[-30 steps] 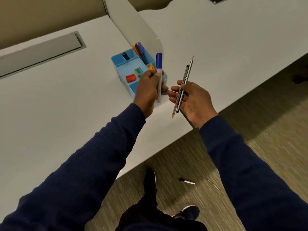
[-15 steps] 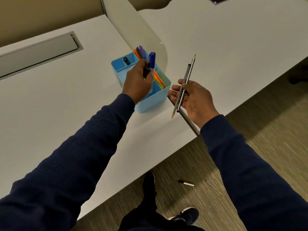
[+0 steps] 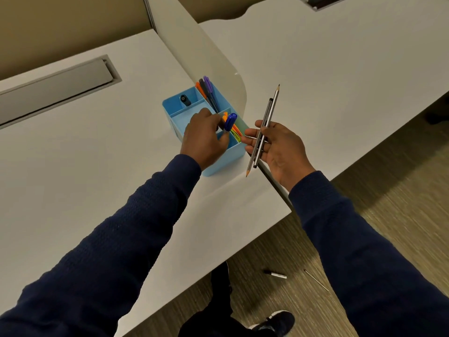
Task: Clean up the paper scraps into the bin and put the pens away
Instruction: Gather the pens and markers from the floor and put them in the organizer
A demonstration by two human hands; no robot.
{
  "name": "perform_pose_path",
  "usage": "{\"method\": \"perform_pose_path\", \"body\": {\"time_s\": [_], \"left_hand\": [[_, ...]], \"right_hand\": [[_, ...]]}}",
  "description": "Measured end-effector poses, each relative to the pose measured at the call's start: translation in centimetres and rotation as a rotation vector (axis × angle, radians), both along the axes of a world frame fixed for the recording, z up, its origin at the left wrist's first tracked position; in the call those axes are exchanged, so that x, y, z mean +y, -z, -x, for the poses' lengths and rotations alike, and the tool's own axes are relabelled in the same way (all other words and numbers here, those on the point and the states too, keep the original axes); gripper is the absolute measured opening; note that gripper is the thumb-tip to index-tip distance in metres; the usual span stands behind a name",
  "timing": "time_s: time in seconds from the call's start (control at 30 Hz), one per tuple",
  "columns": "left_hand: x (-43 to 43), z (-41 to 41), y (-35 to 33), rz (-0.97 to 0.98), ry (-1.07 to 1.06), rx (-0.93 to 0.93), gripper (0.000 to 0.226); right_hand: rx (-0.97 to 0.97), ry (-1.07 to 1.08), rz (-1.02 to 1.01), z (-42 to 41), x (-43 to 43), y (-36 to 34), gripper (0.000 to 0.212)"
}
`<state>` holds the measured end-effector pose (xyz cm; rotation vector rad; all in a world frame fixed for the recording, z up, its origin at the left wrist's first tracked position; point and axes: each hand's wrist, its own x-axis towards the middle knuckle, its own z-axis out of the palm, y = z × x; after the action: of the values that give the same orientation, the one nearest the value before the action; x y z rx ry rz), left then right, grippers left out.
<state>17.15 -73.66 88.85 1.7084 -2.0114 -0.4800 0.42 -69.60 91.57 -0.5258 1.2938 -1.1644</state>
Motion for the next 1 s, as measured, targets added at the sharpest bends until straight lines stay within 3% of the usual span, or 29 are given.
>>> {"method": "perform_pose_path", "body": {"time_s": [0.3,0.43,0.6,0.77,0.87,1.0], "left_hand": [[-0.4,-0.3,-1.0,-0.005,0.043,0.058,0.031],[0.6,-0.4,-1.9,0.080,0.080,0.198,0.025],[2.7,-0.4,-2.7,0.197,0.135,0.213,0.025],[5.6,-0.6,-2.3,0.091,0.172,0.319,0.037],[6.8,-0.2,-2.0,0.039,0.113,0.373,0.032],[6.8,-0.3,-2.7,0.111,0.015,0.479,0.021]], "right_hand": [[0.001,-0.014,-0.007,-0.5,-0.7,-0.1,0.023],[-0.018,-0.022,0.011,-0.6,-0.9,-0.3,0.023],[-0.104,-0.050,0.062,-0.8,-1.1,-0.9,0.021],[-0.238,-0.053,0.129,-1.3,-1.6,-1.8,0.020],[-0.251,-0.055,0.148,-1.8,-2.0,-2.3,0.020],[-0.226,-0.086,0.154,-2.2,-2.6,-3.0,0.022]]}}
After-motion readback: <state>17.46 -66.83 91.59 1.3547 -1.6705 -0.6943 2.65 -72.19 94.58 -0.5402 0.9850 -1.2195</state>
